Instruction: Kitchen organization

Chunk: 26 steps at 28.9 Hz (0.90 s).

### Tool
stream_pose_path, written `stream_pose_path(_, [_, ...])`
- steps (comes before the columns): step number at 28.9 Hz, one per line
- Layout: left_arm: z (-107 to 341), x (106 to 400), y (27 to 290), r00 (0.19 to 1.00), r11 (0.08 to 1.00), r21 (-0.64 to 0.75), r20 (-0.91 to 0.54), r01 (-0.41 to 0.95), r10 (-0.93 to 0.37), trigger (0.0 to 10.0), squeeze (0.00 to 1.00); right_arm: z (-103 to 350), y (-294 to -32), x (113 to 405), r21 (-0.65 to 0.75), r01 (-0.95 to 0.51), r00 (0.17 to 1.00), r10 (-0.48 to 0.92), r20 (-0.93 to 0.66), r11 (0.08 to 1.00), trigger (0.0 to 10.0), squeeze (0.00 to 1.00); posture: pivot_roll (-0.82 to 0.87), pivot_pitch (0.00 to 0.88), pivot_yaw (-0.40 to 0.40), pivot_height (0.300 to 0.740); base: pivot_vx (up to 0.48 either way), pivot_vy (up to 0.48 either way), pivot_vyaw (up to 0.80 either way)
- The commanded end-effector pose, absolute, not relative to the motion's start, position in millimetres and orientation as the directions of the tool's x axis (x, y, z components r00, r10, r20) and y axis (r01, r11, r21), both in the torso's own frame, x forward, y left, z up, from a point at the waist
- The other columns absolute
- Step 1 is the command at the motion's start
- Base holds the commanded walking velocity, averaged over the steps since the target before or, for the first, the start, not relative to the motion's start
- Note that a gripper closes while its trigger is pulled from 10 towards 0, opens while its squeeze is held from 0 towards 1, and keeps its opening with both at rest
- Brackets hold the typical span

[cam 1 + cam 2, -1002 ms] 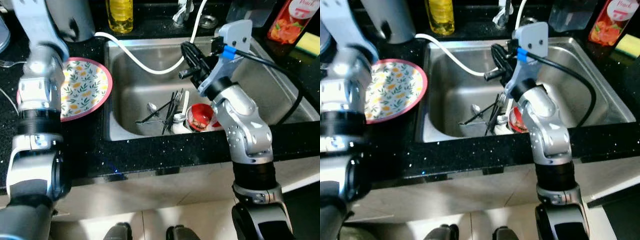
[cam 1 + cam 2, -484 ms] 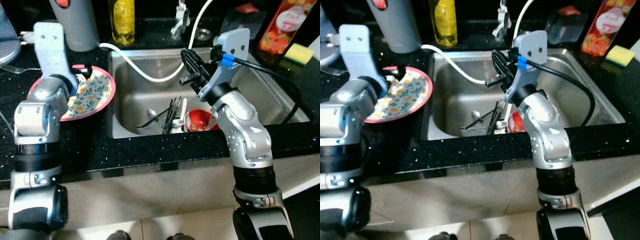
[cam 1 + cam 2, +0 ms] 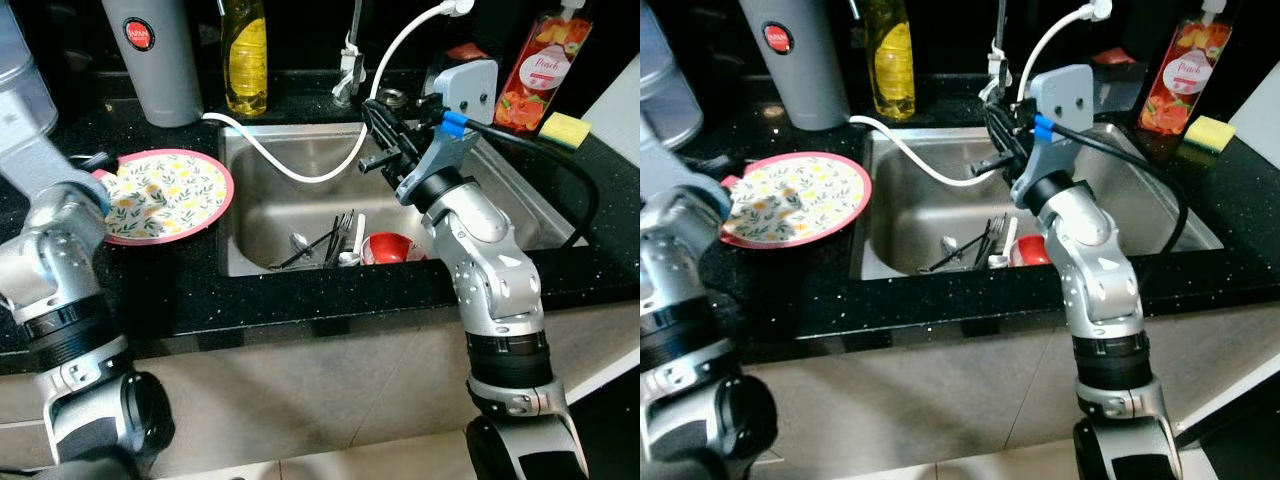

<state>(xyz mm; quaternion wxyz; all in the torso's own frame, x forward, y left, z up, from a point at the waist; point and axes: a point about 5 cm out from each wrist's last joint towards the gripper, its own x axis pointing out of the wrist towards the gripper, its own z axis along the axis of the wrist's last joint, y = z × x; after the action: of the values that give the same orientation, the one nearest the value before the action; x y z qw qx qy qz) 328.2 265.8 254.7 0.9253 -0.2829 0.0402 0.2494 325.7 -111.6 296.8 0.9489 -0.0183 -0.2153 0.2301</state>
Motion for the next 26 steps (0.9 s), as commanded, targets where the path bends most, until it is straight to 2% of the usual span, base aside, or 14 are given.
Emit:
stream_pose_path(1, [246.4,327.0,264.8,0.863,0.646,-0.574,-0.284,-0.502,0.419,10.0,0.00,292.6,-115.4,327.5,-0.133,-0.421,0.810,0.438,0.390,0.897,10.0,0.00,0.09,0.011,-0.003,0.740,0.000,0.000,0.00])
stream_pose_path(7, [235.8,324.0,263.0,0.830,0.601,-0.574,-0.363,-0.557,0.423,10.0,0.00,291.9,-115.8,328.0,-0.131,-0.418,0.811,0.435,0.391,0.899,10.0,0.00,0.09,0.011,0.001,0.740,0.000,0.000,0.00])
stream_pose_path(14, [222.7,325.3,254.4,0.830,0.577,-0.599,-0.442,-0.556,0.341,10.0,0.00,291.6,-116.5,328.8,-0.128,-0.415,0.812,0.431,0.394,0.901,10.0,0.00,0.09,0.010,0.003,0.740,0.000,0.000,0.00])
stream_pose_path(15, [216.1,327.3,247.0,0.859,0.591,-0.632,-0.443,-0.501,0.255,2.3,0.00,291.5,-117.6,329.1,-0.127,-0.412,0.814,0.427,0.394,0.902,10.0,0.00,0.09,0.011,0.003,0.740,0.000,0.000,0.00])
stream_pose_path(18, [213.7,327.8,245.0,0.866,0.592,-0.643,-0.445,-0.486,0.228,2.3,0.00,291.4,-117.8,329.2,-0.126,-0.412,0.814,0.426,0.394,0.903,10.0,0.00,0.09,0.011,0.003,0.740,0.000,0.000,0.00])
stream_pose_path(19, [210.4,328.1,243.1,0.876,0.592,-0.660,-0.443,-0.464,0.192,0.0,0.00,291.4,-117.8,329.4,-0.126,-0.412,0.814,0.426,0.394,0.903,10.0,0.00,0.09,0.010,0.002,0.740,0.000,0.000,0.00])
stream_pose_path(22, [206.2,327.0,238.5,0.905,0.582,-0.710,-0.410,-0.397,0.118,0.0,0.00,291.6,-118.0,329.5,-0.126,-0.412,0.813,0.427,0.395,0.902,10.0,0.00,0.09,0.009,0.002,0.740,0.000,0.000,0.00])
stream_pose_path(26, [216.2,327.2,237.1,0.937,0.576,-0.747,-0.331,-0.331,0.109,0.0,0.00,291.4,-118.9,329.9,-0.127,-0.410,0.814,0.425,0.395,0.903,10.0,0.00,0.09,0.008,-0.003,0.740,0.000,0.000,0.00])
